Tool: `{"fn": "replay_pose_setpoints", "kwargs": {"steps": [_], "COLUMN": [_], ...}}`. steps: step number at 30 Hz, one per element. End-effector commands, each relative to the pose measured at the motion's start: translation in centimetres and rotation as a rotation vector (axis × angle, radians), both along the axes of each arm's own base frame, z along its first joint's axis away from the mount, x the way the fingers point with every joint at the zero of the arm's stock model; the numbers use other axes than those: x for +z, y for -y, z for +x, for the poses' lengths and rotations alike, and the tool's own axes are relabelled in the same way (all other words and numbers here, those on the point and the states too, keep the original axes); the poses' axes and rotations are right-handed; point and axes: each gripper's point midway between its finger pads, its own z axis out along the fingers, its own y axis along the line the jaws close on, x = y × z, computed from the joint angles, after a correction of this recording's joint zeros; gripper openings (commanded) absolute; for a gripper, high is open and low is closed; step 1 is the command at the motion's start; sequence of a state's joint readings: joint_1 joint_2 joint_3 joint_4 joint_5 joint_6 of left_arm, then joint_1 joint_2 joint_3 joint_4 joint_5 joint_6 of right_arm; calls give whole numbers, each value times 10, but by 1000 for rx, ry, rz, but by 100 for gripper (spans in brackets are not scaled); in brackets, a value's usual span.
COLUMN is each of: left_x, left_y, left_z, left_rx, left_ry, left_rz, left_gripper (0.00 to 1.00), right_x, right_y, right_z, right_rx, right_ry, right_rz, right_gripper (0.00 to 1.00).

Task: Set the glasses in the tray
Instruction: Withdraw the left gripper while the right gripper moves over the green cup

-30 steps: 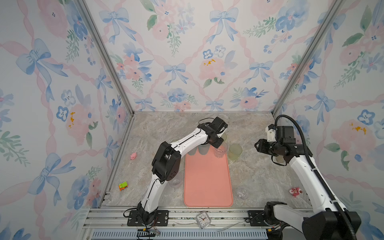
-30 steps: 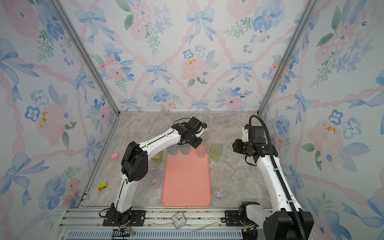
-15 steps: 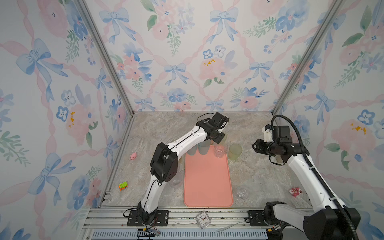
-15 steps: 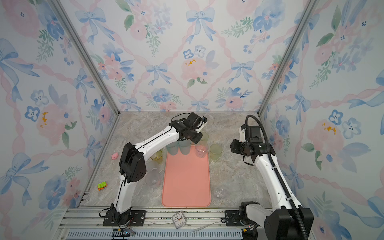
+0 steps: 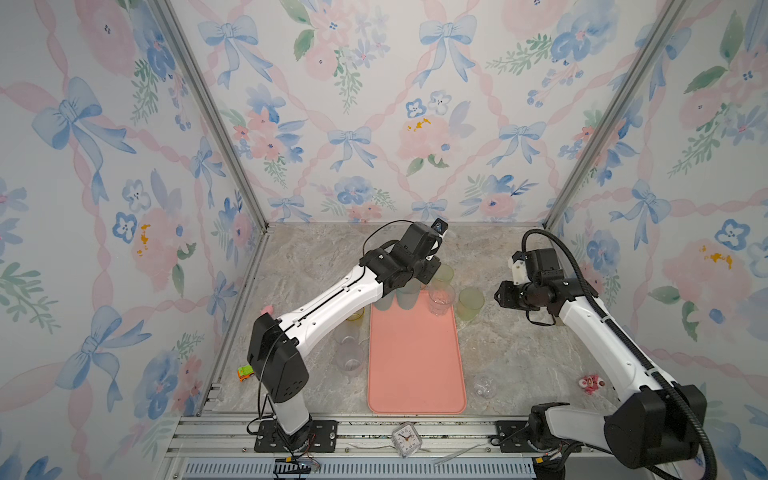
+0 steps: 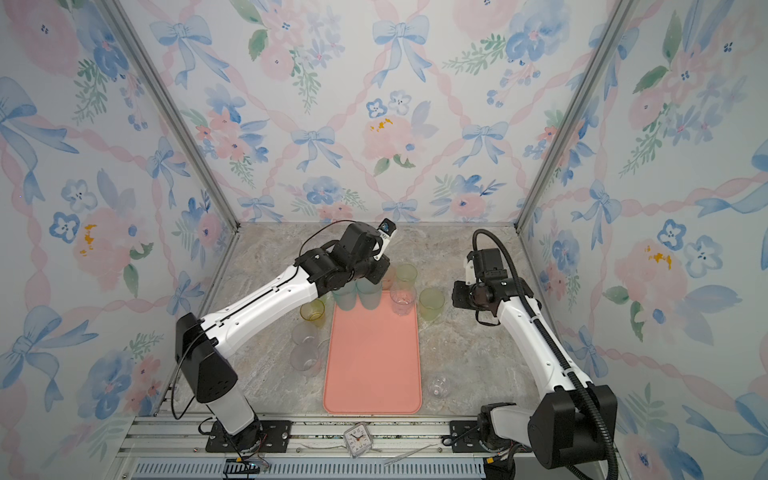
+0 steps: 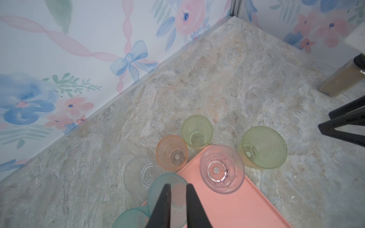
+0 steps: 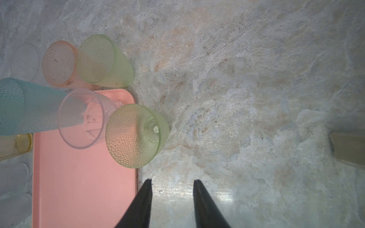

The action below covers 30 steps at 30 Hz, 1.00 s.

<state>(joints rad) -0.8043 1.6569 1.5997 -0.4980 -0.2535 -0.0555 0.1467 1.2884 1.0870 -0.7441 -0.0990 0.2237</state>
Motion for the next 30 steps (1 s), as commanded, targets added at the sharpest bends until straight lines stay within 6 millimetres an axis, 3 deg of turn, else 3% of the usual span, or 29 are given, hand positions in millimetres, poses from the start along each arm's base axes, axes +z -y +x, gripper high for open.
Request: {"fn": "replay_pose_setpoints", "kwargs": {"steps": [1, 6, 12, 30], "left_x": [14, -3, -18, -22], "left_y": [-26, -62, -90, -107], "left_z": [-2, -21, -28, -31], "left_rx": [106, 187, 251, 276], "left_ry": [68, 69, 57, 69], "left_rz": [-97, -135, -130, -150], "left_gripper": [19, 19, 19, 20], "right_x": [0, -8, -17, -41], "right_y": [-2, -11, -22, -34], "right_z": [4, 10, 20, 36], "right_rx": [14, 36, 60, 92], "right_ry": [-15, -36, -61, -130], "right_rz": [-26, -30, -47, -109], "right_gripper": [36, 33, 30, 22]}}
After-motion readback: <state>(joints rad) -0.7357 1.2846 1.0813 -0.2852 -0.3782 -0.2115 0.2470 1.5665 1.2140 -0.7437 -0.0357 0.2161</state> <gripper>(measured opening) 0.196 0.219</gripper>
